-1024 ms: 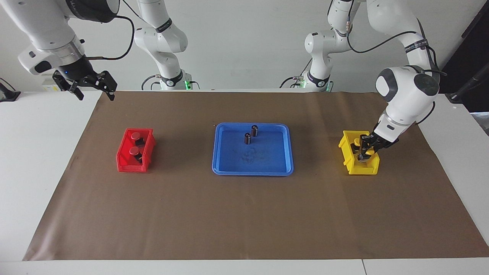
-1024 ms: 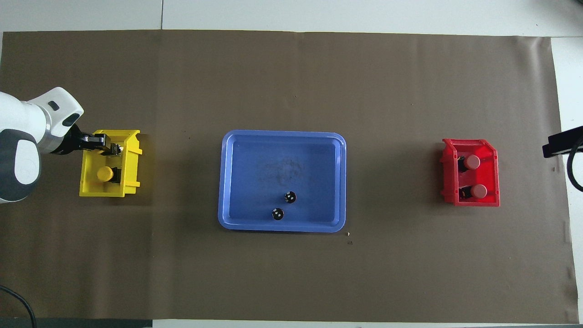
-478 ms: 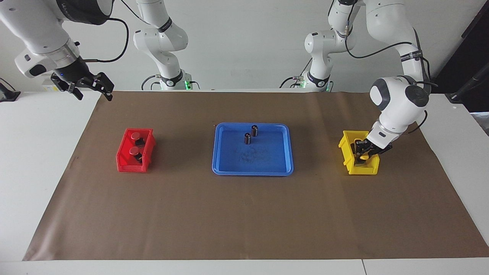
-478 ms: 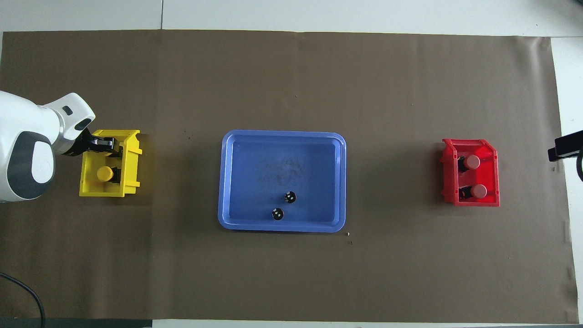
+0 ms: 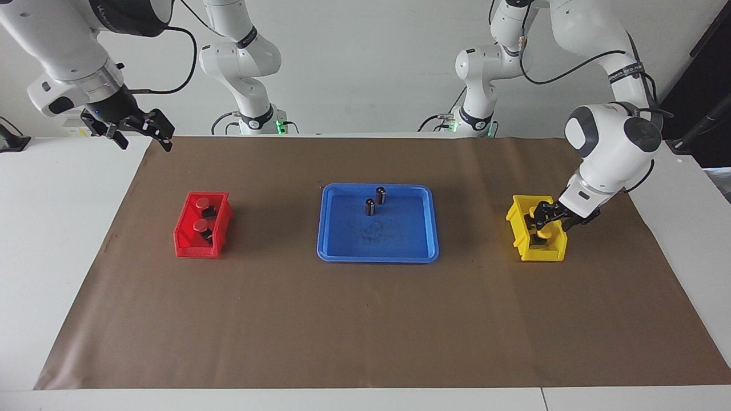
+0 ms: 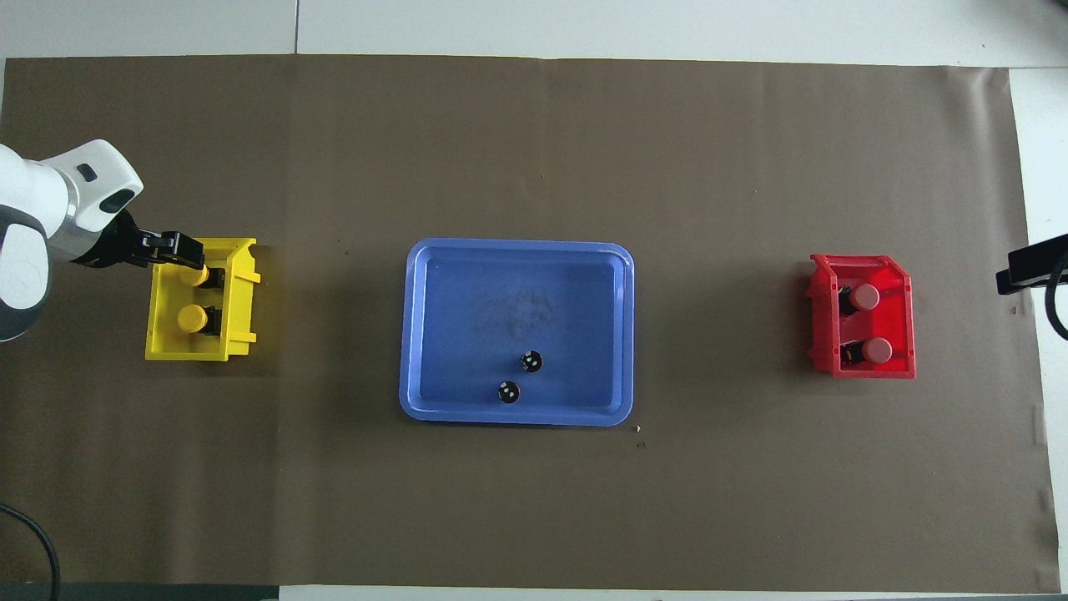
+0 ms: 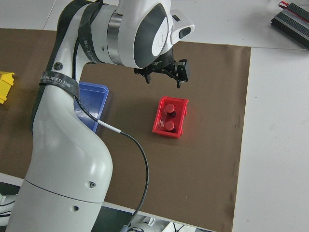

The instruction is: Sort red and yellow buttons by color

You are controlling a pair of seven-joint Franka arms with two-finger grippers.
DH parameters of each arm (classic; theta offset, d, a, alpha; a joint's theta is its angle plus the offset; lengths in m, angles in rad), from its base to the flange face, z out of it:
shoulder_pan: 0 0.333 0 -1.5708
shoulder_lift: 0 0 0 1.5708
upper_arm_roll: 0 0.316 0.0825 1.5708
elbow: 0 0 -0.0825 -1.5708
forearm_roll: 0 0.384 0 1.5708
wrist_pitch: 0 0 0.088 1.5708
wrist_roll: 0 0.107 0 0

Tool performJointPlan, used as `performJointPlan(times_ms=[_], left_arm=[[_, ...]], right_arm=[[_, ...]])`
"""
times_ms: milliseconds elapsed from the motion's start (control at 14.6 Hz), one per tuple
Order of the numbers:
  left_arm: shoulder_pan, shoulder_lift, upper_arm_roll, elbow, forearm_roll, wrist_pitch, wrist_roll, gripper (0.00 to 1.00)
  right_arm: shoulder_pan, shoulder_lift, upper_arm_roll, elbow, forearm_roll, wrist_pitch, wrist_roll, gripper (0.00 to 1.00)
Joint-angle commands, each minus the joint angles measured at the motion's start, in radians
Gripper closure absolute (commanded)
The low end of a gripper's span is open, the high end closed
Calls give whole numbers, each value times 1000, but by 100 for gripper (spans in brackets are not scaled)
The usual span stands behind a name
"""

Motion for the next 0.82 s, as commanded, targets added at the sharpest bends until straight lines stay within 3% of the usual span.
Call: performJointPlan(times_ms=[0, 341, 751], left_arm=[[-5, -22, -3, 143, 21, -178, 12, 0], [-11, -105, -18, 318, 12, -450, -89, 0], [-11, -133, -32, 344, 10, -519, -111, 0]], right_arm=[[-4, -5, 6, 0, 15, -15, 14, 0], [-4, -5, 6, 0, 15, -13, 14, 0], [-4, -5, 6, 0, 15, -15, 14, 0]])
